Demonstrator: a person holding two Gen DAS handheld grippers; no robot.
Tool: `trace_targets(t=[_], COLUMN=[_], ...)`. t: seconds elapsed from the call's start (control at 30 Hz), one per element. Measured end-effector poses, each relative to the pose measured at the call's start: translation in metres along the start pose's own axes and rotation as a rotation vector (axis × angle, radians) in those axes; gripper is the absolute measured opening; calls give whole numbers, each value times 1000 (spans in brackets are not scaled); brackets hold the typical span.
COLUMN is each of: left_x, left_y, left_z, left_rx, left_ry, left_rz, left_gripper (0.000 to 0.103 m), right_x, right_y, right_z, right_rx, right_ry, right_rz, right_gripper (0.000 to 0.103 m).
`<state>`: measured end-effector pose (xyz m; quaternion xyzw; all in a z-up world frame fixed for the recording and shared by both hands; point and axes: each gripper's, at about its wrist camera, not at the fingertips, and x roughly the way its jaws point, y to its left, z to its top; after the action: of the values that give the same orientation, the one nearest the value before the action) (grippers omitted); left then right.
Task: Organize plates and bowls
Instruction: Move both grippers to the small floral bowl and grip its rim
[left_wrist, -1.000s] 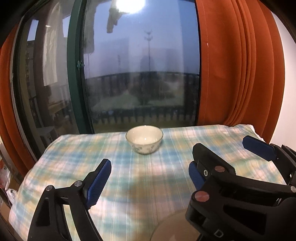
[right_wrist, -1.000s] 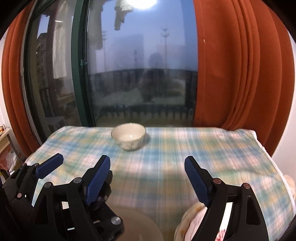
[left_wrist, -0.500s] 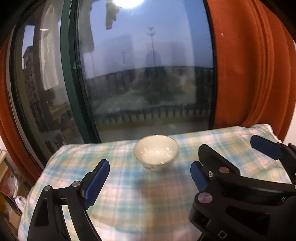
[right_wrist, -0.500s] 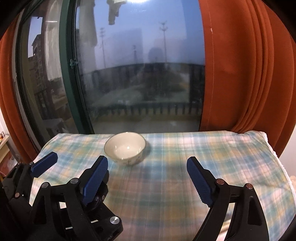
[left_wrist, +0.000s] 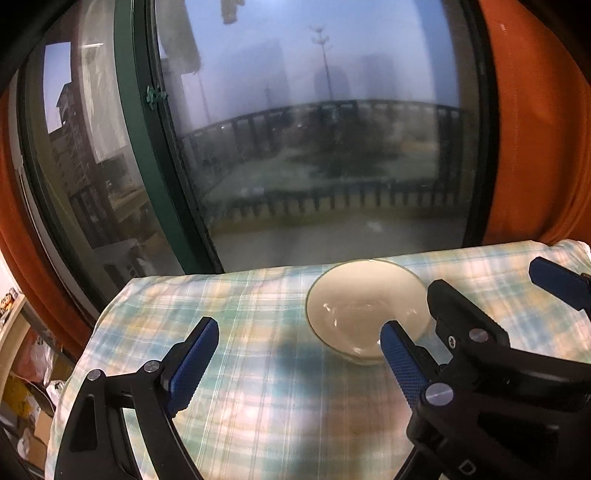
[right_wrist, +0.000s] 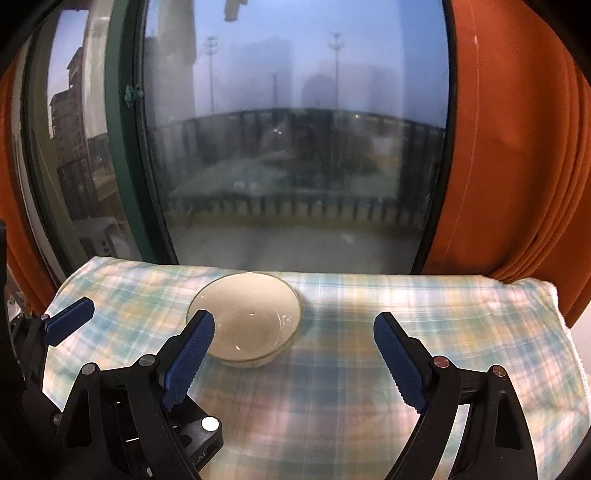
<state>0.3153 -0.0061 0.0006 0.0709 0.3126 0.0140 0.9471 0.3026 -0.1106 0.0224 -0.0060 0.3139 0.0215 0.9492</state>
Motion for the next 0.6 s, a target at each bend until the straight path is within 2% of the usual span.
trace_targets(t=[0.17,0.27,0.33,0.43,0.6], left_x=[25,36,42,57,75], left_y=[2,0,2,0,-8], left_z=[10,13,13,10,7], left_rx=[-2,10,1,-5,5], left_ry=[18,2,-7,27,48], left_rz=[-21,-44,-30,-42,-48], left_gripper=[91,91,91,90,78], right_x=[25,40,51,64,88], right_y=[2,2,0,-1,-3], right_z=[9,15,17,16,11], right_rx=[-8,-25,-17,-9,-12], right_ry=[5,3,19,19,56], right_rz=[9,27,32,30,14], right_gripper=[90,90,90,88,79])
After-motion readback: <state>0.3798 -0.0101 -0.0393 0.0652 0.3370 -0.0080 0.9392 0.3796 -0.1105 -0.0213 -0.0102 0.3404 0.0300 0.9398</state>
